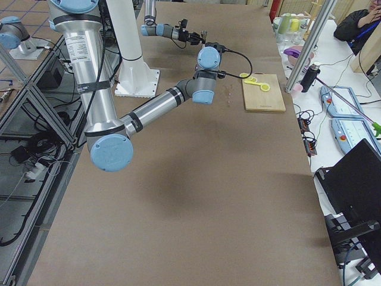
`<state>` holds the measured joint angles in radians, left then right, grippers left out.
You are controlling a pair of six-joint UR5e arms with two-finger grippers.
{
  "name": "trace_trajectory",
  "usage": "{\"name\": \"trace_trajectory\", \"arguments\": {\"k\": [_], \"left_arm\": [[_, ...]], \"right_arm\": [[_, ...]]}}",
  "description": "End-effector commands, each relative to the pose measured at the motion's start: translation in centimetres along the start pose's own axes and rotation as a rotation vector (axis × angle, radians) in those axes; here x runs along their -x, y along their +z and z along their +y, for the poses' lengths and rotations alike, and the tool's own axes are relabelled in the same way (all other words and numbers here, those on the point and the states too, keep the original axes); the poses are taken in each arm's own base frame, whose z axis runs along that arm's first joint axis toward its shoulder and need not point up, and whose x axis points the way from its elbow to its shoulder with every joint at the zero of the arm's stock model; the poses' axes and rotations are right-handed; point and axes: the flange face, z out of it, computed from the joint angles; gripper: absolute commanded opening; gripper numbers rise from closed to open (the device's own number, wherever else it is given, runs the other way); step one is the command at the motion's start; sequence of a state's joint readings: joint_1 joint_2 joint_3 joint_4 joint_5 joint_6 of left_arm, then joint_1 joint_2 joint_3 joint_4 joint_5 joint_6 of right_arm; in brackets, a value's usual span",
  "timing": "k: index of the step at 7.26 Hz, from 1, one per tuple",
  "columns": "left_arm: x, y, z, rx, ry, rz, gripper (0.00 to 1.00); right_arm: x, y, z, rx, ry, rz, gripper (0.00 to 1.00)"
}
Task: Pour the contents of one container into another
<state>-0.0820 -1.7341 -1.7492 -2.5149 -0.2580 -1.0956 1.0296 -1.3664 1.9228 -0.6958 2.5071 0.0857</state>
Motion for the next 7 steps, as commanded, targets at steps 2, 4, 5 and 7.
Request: {"name": "trace_trajectory", "arguments": {"k": [2,4,5,7], "left_arm": [[-7.6,5.5,-1.5,-0.004,0.084,-0.002,0.0],[-9.5,9.4,-5.0,-0.01,0.035,0.001,0.0],[-11.8,10.0,-5.7,-0.016,0.045,0.009,0.0],[-18.1,12.1,-6.3,0.008,0.094,0.046,0.0]], "right_arm": [[0.9,1.5,-0.9,0.018,0.002,0.033,0.0],[1.0,2.9,-1.2,0.037,0.01,0.05,0.0],[0.6,3.1,-1.1,0.062,0.006,0.053,0.0],[0.0,3.9,-5.1,0.113,-0.006,0.051,0.0]]}}
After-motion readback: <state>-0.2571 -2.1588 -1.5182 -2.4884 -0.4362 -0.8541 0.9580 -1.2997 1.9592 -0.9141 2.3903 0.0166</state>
